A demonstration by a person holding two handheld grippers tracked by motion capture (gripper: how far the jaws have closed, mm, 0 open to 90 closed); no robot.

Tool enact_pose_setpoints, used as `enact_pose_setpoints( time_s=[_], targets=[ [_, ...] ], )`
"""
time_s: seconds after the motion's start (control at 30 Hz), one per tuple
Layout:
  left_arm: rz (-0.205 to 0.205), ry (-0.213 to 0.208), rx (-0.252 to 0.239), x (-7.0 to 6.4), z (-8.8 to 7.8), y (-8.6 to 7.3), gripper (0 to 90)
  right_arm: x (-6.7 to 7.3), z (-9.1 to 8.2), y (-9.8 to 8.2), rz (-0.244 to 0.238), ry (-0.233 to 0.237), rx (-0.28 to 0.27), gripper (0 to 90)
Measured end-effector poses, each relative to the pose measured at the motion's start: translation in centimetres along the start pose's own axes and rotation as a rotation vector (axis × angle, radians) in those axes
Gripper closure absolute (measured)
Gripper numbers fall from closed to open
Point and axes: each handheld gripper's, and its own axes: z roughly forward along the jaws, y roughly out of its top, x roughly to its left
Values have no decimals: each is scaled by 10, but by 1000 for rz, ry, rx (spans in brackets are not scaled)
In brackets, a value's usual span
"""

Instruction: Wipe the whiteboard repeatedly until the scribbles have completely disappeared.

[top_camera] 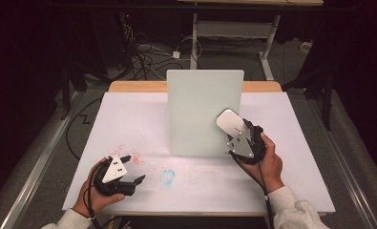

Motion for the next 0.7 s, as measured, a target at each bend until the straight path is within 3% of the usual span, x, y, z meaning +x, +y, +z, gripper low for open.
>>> enact_pose_setpoints(
  time_s=[0.13, 0.2, 0.33, 0.7],
  targets=[
    [5, 6, -7, 0, -1, 1, 191, 2, 0, -4, 43, 29, 8, 312],
    [3, 12, -9, 0, -1, 1, 191, 4, -2, -6, 30, 45, 13, 312],
    [8, 16, -11, 0, -2, 2, 191, 2, -5, -6, 54, 77, 18, 313],
    [8, 17, -13, 2, -1, 1, 191, -29, -23, -11, 178, 60, -16, 312]
  ],
)
